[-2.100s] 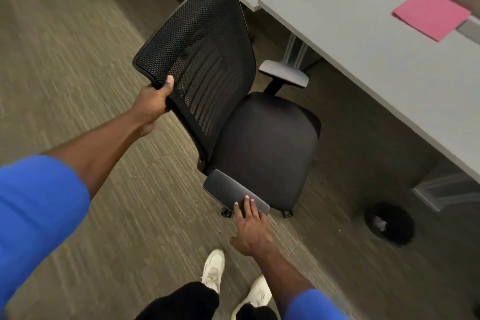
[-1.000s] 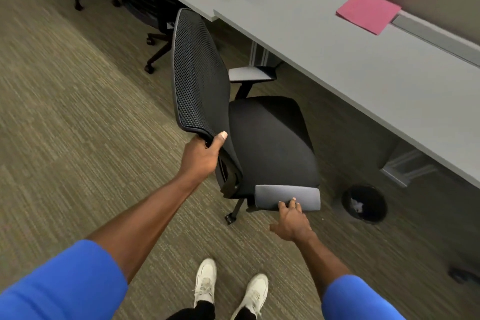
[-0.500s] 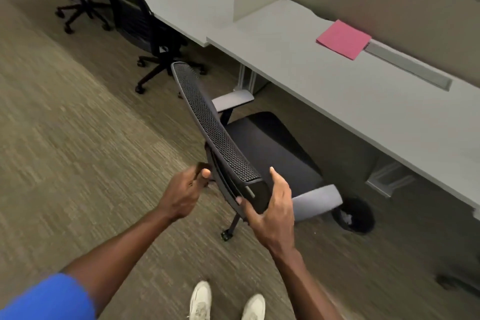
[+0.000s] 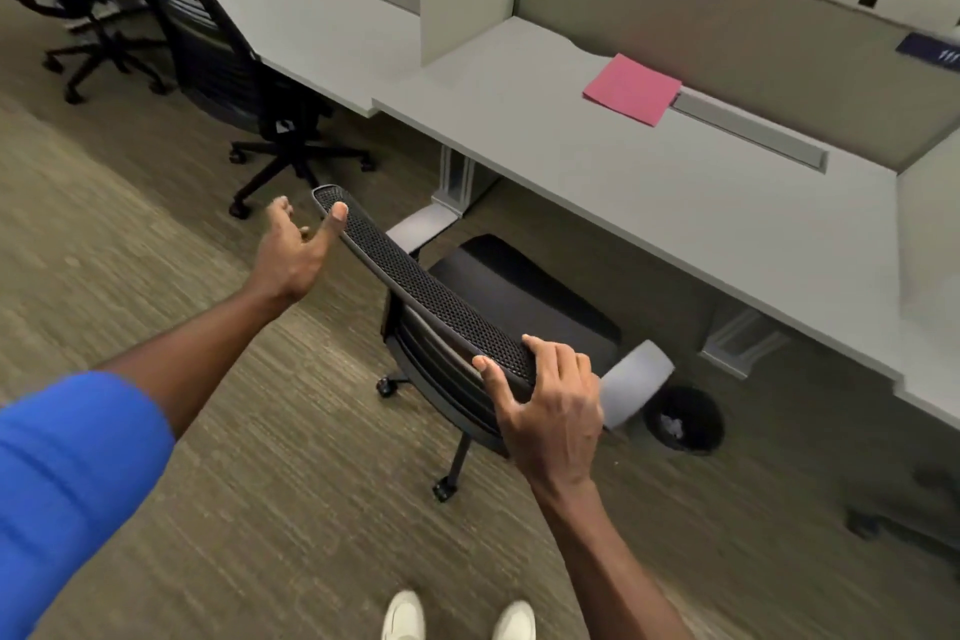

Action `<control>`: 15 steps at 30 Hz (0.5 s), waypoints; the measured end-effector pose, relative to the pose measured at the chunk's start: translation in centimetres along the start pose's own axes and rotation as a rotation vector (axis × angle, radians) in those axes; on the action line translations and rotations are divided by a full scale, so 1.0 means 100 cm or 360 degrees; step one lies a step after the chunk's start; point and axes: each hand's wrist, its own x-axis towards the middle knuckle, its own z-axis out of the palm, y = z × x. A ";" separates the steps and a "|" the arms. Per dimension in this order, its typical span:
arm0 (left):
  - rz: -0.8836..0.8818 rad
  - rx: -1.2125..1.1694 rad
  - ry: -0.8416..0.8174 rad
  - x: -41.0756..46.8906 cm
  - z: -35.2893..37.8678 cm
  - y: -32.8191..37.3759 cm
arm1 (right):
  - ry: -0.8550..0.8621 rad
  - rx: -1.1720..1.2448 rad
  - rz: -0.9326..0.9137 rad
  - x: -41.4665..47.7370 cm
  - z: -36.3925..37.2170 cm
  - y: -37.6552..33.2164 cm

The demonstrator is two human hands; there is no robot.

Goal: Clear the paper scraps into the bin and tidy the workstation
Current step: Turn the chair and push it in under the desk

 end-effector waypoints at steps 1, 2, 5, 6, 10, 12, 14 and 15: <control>0.0004 0.0033 -0.0013 0.005 0.000 0.001 | 0.0001 -0.0025 -0.0008 0.000 -0.001 0.003; 0.0031 0.0076 -0.0029 0.008 0.002 0.000 | 0.0003 -0.0048 -0.0015 0.000 -0.002 0.006; 0.0167 0.0166 -0.0039 0.008 0.011 -0.004 | 0.0002 -0.0118 -0.0044 0.002 -0.010 0.013; 0.0188 0.0146 -0.0026 0.008 0.015 -0.005 | 0.0004 -0.0136 -0.0051 0.003 -0.012 0.015; 0.0280 0.0160 0.0050 0.005 0.029 -0.010 | -0.0005 -0.0171 -0.0079 0.001 -0.017 0.027; 0.0388 0.0180 0.0041 0.003 0.035 -0.010 | -0.0001 -0.0184 -0.0100 0.001 -0.019 0.034; 0.0531 0.0263 0.0058 0.002 0.039 -0.009 | -0.0006 -0.0192 -0.0113 0.001 -0.021 0.039; 0.0623 0.0330 0.0077 0.003 0.040 -0.009 | -0.0009 -0.0200 -0.0122 0.001 -0.022 0.041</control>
